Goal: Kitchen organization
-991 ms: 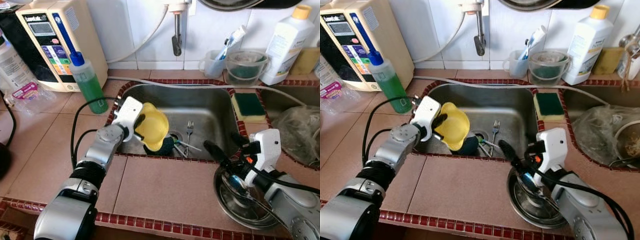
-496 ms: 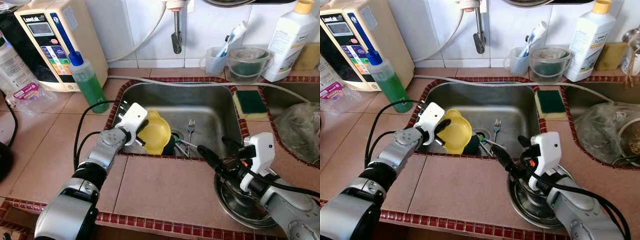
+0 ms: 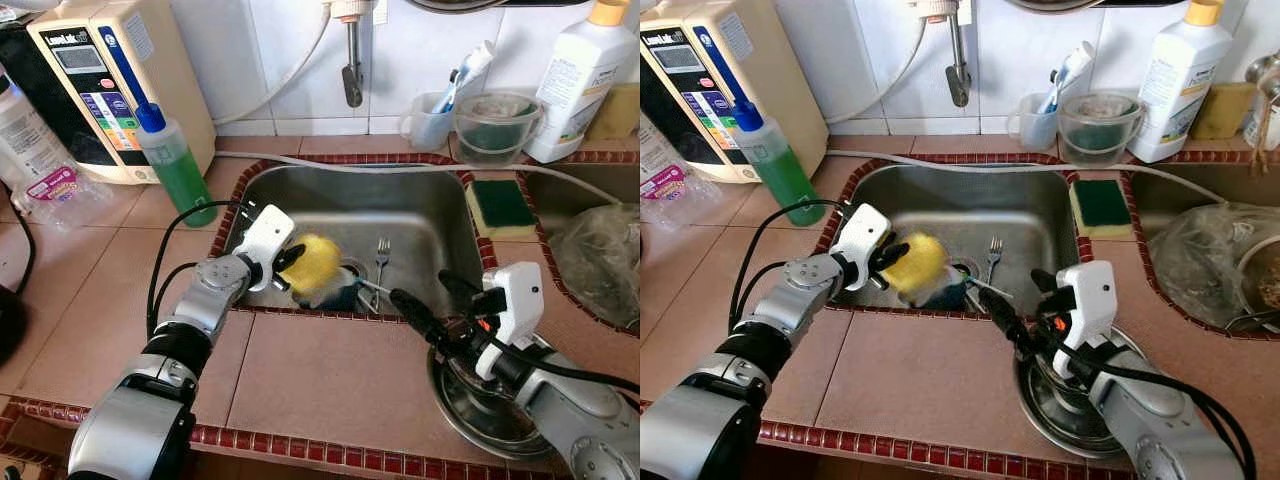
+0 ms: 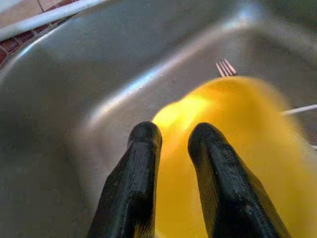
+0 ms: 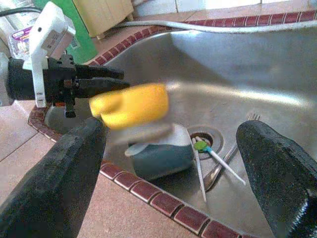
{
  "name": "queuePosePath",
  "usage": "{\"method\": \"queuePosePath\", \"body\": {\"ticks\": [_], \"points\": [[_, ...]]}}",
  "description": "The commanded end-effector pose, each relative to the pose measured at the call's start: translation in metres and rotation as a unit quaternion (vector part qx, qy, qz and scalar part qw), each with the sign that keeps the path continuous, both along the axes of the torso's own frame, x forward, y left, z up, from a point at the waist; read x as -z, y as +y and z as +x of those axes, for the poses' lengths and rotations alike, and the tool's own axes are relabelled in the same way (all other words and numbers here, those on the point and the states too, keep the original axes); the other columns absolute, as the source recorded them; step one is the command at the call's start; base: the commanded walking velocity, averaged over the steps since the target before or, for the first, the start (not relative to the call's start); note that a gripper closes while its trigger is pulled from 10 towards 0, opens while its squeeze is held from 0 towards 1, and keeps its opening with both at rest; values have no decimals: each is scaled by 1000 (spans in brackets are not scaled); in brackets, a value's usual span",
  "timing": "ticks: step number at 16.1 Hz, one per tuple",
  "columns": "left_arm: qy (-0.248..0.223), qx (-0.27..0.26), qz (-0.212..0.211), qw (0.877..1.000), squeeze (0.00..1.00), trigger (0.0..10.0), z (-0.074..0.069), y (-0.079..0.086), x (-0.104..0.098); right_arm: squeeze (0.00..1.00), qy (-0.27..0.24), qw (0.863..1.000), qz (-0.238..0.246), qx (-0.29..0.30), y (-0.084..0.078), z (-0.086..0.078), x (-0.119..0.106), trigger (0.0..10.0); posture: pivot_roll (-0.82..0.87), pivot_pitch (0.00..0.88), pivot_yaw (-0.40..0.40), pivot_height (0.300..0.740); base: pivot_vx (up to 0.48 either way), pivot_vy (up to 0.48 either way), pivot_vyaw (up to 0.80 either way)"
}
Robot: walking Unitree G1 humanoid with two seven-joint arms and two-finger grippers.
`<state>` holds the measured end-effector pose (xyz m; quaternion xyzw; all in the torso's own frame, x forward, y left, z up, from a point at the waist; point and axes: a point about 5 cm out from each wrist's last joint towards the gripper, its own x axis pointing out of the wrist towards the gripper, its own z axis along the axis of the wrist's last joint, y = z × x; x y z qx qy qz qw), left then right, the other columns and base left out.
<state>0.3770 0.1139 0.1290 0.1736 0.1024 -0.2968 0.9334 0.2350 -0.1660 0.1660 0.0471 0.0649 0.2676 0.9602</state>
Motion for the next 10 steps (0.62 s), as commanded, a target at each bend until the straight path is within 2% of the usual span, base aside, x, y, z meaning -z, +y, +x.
{"method": "queuePosePath", "body": {"ticks": [1, 7, 10], "points": [[2, -8, -2, 1000, 1000, 10000, 1, 8, 0, 0, 8, 1000, -1, -1, 0, 1, 3, 10000, -229, 117, 153, 740, 0, 0, 0], [-10, -18, -12, 1000, 1000, 10000, 2, 14, -8, 0, 3, 1000, 1, -6, 1, 10, 3, 10000, -194, 103, 136, 740, 0, 0, 0], [-41, -36, -39, 998, 1000, 10000, 5, 25, -27, 0, -21, 1000, 15, -14, 8, 27, -4, 10000, -149, 74, 112, 740, 0, 0, 0]]}}
